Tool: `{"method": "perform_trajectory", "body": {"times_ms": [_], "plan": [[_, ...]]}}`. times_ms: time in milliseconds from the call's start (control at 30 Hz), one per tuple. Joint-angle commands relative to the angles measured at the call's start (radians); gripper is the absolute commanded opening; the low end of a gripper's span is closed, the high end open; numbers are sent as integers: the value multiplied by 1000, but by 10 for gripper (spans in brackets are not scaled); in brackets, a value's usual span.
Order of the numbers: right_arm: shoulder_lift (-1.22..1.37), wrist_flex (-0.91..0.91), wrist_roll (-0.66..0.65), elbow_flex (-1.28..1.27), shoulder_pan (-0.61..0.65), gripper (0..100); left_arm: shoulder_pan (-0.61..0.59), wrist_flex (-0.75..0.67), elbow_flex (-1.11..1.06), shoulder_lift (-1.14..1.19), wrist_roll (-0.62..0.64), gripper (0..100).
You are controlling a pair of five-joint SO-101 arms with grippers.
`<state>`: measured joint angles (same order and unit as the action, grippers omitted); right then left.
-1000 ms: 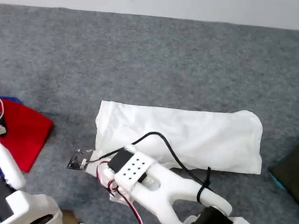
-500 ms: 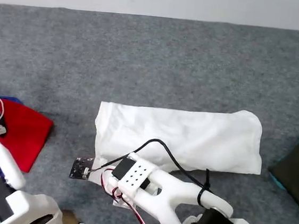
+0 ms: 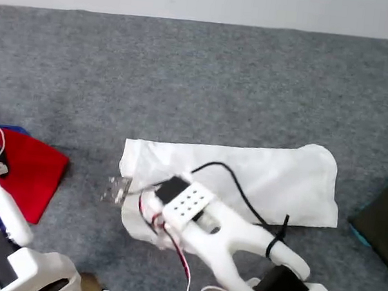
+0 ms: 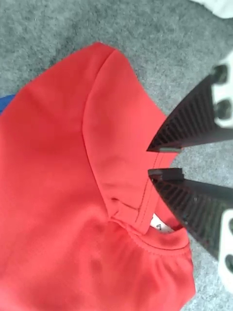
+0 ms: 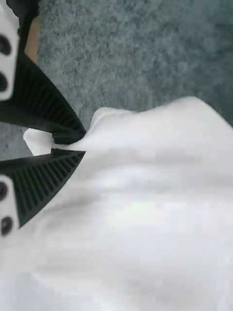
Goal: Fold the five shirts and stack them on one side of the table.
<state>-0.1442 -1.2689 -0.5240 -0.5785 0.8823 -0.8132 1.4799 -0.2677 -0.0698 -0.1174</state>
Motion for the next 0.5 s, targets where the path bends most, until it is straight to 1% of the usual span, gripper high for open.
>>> {"method": "perform_trajectory", "body": {"times_ms": [0, 100, 300, 467], "plan": [[-39, -19, -38, 120, -67, 10, -3, -14, 4, -55, -8, 72], [-21, 2, -68, 147, -107, 10, -3, -17, 4, -55, -8, 72], [139, 2, -68, 272, -200, 10, -2, -18, 4, -49, -8, 72], [240, 1, -66, 384, -229, 13, -2, -20, 4, -49, -8, 72]]}}
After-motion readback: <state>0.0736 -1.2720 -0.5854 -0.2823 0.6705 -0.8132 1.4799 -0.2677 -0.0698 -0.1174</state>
